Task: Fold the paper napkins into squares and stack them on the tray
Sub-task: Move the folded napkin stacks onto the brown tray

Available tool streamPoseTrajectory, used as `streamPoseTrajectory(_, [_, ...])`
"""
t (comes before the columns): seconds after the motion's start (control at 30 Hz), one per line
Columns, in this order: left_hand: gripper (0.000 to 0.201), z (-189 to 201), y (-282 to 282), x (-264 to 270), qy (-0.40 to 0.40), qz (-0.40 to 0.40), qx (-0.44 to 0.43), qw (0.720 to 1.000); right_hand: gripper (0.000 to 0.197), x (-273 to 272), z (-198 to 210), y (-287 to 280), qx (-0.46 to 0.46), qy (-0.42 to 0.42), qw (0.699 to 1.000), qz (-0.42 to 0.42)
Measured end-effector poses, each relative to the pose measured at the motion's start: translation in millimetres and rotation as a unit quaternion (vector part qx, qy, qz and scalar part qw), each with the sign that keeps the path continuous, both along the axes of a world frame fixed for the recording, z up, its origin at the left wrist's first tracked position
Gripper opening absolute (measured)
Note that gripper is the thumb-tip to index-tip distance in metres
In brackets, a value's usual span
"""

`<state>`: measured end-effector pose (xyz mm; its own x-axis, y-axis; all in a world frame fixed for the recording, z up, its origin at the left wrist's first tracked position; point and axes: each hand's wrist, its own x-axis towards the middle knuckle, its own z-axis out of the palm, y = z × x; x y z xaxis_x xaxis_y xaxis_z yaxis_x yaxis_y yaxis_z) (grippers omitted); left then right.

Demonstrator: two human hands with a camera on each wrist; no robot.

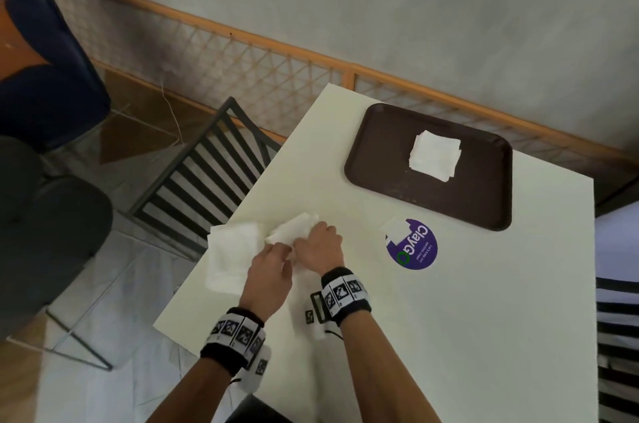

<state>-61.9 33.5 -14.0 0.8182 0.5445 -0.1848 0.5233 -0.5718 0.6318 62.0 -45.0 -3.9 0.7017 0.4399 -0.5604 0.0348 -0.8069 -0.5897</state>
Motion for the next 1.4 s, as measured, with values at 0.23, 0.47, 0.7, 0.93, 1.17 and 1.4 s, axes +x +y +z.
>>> streamPoseTrajectory(0.23, [0.093, 15.1, -2.5, -0.2, -0.13, 0.122, -0.182, 0.967, 0.033, 5.5, 1.6, -51.8, 0.286, 0.056, 0.954, -0.066])
streamPoseTrajectory(0.47, [0.056, 8.4, -11.3, 23.1, -0.214, 0.003, -0.217, 0.952, 0.059, -7.0, -12.0, -71.1, 0.394, -0.062, 0.909, -0.122])
streamPoseTrajectory(0.7, [0.062, -12.2, -25.8, 32.7, -0.222, -0.014, -0.265, 0.938, 0.095, -19.6, -23.4, -64.6, 0.372, -0.104, 0.91, -0.15])
streamPoseTrajectory(0.93, [0.061, -7.8, -8.0, 33.2, -0.186, -0.048, -0.18, 0.965, 0.081, -7.0, -8.7, -78.5, 0.24, -0.293, 0.925, -0.022])
streamPoseTrajectory(1.17, [0.033, 8.8, 13.9, 45.4, -0.24, -0.136, -0.026, 0.961, 0.07, 7.0, -6.7, -80.4, 0.215, -0.248, 0.944, 0.021])
streamPoseTrajectory(1.4, [0.059, 3.3, -6.5, 45.4, -0.209, -0.041, -0.216, 0.953, 0.073, -9.3, -23.6, -66.5, 0.321, -0.083, 0.934, -0.135])
